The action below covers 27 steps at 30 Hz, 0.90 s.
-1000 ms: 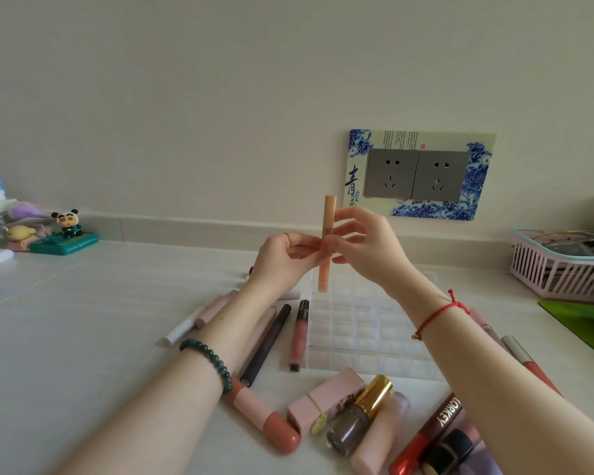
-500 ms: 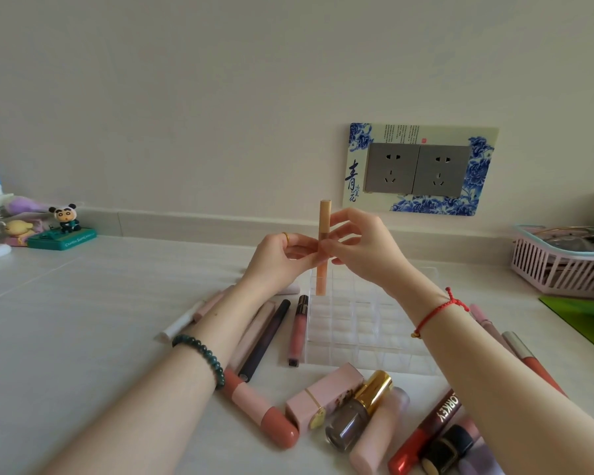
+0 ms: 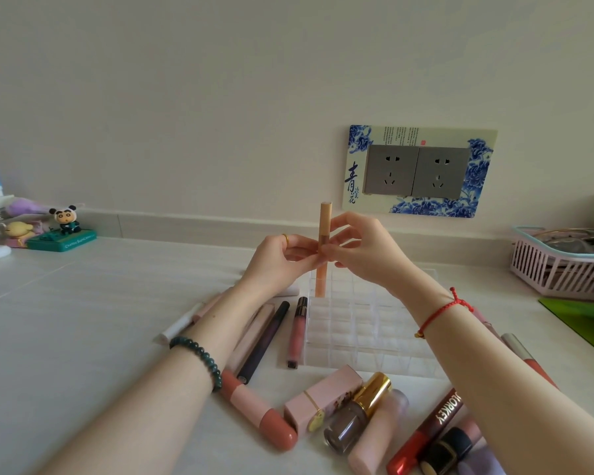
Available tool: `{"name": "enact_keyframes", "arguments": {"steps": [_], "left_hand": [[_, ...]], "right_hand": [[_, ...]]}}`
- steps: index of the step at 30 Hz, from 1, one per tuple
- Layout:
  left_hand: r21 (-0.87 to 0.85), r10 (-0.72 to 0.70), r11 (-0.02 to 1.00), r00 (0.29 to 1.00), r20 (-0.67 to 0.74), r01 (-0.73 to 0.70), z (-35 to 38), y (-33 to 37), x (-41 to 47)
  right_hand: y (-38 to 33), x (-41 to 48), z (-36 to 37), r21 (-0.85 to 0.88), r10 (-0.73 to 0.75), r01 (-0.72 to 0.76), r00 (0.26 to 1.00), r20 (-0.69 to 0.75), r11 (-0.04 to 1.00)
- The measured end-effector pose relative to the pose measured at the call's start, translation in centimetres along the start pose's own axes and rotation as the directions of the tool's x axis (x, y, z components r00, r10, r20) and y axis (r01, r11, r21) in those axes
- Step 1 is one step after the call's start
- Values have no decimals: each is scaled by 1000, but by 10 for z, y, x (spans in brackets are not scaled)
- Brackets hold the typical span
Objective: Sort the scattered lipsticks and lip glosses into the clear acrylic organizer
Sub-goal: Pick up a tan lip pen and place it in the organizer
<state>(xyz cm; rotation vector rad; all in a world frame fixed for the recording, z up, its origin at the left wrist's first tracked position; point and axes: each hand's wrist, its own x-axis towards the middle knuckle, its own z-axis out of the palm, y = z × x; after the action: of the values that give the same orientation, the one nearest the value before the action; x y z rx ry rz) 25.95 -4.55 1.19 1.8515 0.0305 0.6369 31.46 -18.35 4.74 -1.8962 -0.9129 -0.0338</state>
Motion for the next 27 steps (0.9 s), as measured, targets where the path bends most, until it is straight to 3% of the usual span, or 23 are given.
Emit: {"name": "enact_keyframes", "arguments": {"steps": [16,20,27], "left_hand": [[62,-17,998,1000,17,16,-5,2,0],[20,-43,999,999,0,43,-19,19,-1],[158,130,980,991,-41,-122,-41,68,-11]], "right_hand": [[-4,-1,-10,-26,6,-5,1000,14,1000],[-18,-3,-22,17,-32,33,998,-62,999],[-67,-17,-36,50,-222,243,940,-261,969]]}}
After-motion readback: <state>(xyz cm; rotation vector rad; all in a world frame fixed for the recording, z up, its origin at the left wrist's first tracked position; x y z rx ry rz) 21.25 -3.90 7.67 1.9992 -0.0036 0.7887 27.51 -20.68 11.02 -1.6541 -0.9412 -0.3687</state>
